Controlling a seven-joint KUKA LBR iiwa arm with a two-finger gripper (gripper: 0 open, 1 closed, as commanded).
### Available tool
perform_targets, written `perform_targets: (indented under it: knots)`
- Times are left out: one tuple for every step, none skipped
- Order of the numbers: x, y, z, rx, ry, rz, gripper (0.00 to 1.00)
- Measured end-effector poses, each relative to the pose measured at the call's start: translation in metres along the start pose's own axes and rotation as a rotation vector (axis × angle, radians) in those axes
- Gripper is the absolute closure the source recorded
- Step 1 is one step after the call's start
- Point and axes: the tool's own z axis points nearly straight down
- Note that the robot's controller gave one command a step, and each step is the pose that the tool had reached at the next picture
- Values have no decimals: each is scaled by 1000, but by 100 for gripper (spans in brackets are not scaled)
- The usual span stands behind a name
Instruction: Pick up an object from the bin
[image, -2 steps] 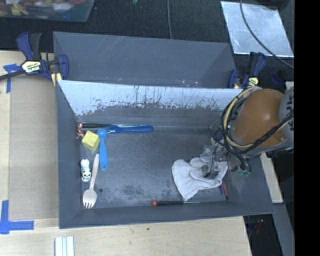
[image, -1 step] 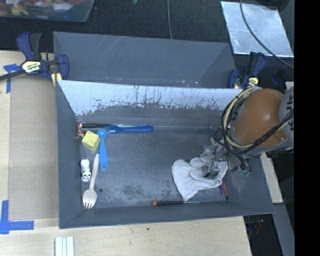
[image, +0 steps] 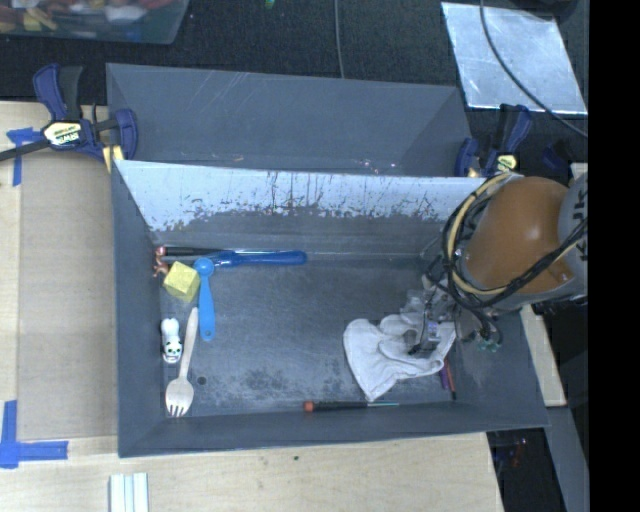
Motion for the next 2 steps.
perform_targets:
  knots:
    - [2,0,-30,1,7,1,100]
    - [-1,0,-53,1,-4,2,100]
